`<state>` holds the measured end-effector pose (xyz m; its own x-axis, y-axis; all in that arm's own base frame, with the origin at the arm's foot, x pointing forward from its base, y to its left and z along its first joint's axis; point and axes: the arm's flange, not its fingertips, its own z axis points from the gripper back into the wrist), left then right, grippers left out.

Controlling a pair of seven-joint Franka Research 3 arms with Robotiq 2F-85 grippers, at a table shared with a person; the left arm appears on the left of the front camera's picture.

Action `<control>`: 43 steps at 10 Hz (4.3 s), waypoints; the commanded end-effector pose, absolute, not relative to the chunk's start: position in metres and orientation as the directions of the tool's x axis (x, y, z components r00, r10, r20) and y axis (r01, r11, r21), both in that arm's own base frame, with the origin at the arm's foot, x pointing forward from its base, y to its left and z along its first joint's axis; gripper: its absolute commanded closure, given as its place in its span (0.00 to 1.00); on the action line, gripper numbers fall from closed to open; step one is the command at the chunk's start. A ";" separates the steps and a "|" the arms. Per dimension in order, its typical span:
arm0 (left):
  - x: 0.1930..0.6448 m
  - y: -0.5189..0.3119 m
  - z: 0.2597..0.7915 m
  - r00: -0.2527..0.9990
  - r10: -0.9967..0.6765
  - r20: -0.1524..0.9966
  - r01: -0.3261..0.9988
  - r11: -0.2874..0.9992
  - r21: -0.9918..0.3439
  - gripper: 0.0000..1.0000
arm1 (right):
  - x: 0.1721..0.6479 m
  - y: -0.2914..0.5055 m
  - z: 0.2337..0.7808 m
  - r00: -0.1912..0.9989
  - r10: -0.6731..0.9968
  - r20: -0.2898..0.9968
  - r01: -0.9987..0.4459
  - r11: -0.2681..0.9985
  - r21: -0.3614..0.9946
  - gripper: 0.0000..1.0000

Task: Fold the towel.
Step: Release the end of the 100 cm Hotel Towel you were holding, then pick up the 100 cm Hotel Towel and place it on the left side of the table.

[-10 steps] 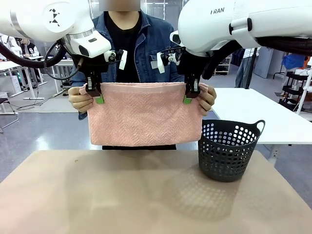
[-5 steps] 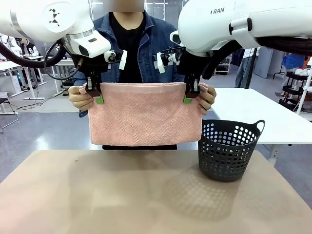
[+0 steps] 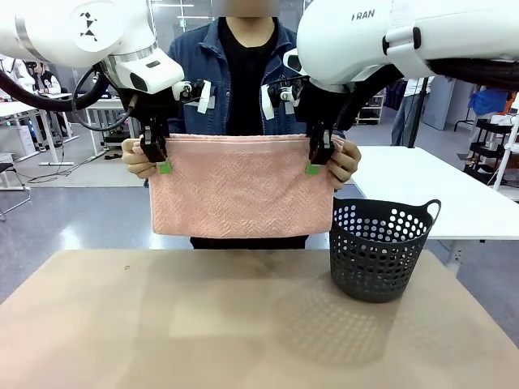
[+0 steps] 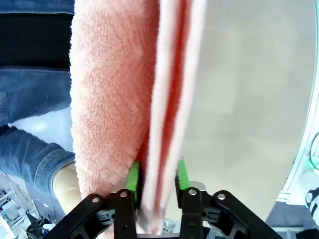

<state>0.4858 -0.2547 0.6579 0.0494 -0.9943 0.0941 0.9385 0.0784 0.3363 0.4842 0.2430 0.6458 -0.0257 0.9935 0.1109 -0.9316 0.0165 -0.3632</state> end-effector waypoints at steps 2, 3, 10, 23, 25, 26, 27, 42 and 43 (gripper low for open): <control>0.462 -0.242 0.695 0.214 -0.955 0.207 0.888 0.279 0.365 0.00 | 0.467 0.219 0.677 0.035 0.969 0.246 -0.929 0.123 -0.350 0.00; 0.449 -0.233 0.713 0.237 -0.935 0.263 0.873 0.324 0.366 0.00 | 0.455 0.205 0.696 0.056 0.952 0.300 -0.917 0.167 -0.361 0.00; 0.362 -0.070 0.779 0.631 -0.580 0.515 0.528 0.807 0.263 0.00 | 0.354 0.042 0.761 0.553 0.539 0.635 -0.583 0.795 -0.167 0.00; 0.332 -0.007 0.783 0.714 -0.435 0.548 0.398 0.897 0.193 0.00 | 0.333 0.007 0.763 0.631 0.429 0.646 -0.493 0.865 -0.093 0.00; 0.332 -0.007 0.783 0.714 -0.435 0.548 0.398 0.897 0.193 0.00 | 0.333 0.007 0.763 0.631 0.429 0.646 -0.493 0.865 -0.093 0.00; 0.332 -0.007 0.783 0.714 -0.435 0.548 0.398 0.897 0.193 0.00 | 0.333 0.007 0.763 0.631 0.429 0.646 -0.493 0.865 -0.093 0.00; 0.332 -0.007 0.783 0.714 -0.435 0.548 0.398 0.897 0.193 0.00 | 0.333 0.007 0.763 0.631 0.429 0.646 -0.493 0.865 -0.093 0.00; 0.332 -0.007 0.783 0.714 -0.435 0.548 0.398 0.897 0.193 0.00 | 0.333 0.007 0.763 0.631 0.429 0.646 -0.493 0.865 -0.093 0.00; 0.332 -0.007 0.783 0.714 -0.435 0.548 0.398 0.897 0.193 0.00 | 0.333 0.007 0.763 0.631 0.429 0.646 -0.493 0.865 -0.093 0.00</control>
<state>0.3324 -0.0079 0.7823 0.7137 -0.4304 0.5526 0.3952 0.8988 0.1896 0.3331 0.0077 0.7628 0.6277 0.4367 0.6444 -0.4994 0.8609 -0.0969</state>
